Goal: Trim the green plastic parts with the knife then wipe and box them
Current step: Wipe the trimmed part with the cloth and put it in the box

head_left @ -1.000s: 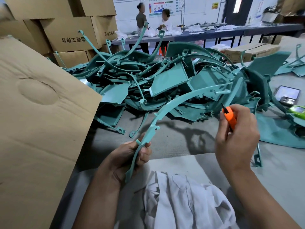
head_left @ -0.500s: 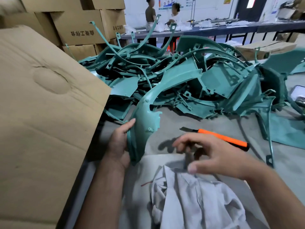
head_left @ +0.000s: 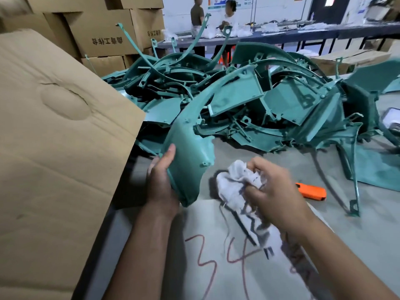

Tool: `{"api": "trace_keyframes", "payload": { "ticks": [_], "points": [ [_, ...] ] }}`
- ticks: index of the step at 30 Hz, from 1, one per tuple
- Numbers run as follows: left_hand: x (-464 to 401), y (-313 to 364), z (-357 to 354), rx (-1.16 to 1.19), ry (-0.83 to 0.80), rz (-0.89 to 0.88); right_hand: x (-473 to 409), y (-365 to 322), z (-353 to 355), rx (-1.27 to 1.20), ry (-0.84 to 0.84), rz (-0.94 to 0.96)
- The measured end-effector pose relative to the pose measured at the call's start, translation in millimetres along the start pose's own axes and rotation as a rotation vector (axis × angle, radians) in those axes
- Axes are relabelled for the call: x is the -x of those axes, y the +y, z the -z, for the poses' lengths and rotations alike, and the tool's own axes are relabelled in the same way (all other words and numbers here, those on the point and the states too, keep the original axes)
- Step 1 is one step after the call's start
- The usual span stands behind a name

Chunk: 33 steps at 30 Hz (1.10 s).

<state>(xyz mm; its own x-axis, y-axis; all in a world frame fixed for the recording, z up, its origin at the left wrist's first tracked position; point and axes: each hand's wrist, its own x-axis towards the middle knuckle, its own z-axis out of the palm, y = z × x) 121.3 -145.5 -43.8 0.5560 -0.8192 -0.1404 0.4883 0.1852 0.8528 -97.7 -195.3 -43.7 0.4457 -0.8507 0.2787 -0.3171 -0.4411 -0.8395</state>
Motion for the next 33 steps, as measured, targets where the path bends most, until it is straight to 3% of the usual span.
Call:
{"api": "trace_keyframes", "payload": {
  "ticks": [3, 5, 9, 11, 16, 22, 33],
  "points": [
    [5, -6, -6, -0.100, -0.145, -0.050, -3, 2, -1, -0.166, 0.282, -0.066],
    [8, -14, -12, -0.202, -0.165, -0.039, -3, -2, -1, -0.405, 0.343, -0.107],
    [12, -29, -26, -0.220, -0.040, 0.032, -6, -15, 6, -1.295, 0.148, -0.305],
    [10, -31, -27, -0.199, -0.038, 0.025, -5, -16, 7, -1.445, 0.084, -0.357],
    [14, -32, -27, -0.212, -0.165, 0.009, -3, -16, -3, -1.266, 0.205, -0.278],
    [15, -32, -25, -0.259, -0.253, -0.014, 4, -18, -16, -1.184, 0.081, -0.314],
    [13, -17, -12, -0.258, -0.356, 0.068, -10, -8, 15, -0.949, 0.327, -0.216]
  ]
}}
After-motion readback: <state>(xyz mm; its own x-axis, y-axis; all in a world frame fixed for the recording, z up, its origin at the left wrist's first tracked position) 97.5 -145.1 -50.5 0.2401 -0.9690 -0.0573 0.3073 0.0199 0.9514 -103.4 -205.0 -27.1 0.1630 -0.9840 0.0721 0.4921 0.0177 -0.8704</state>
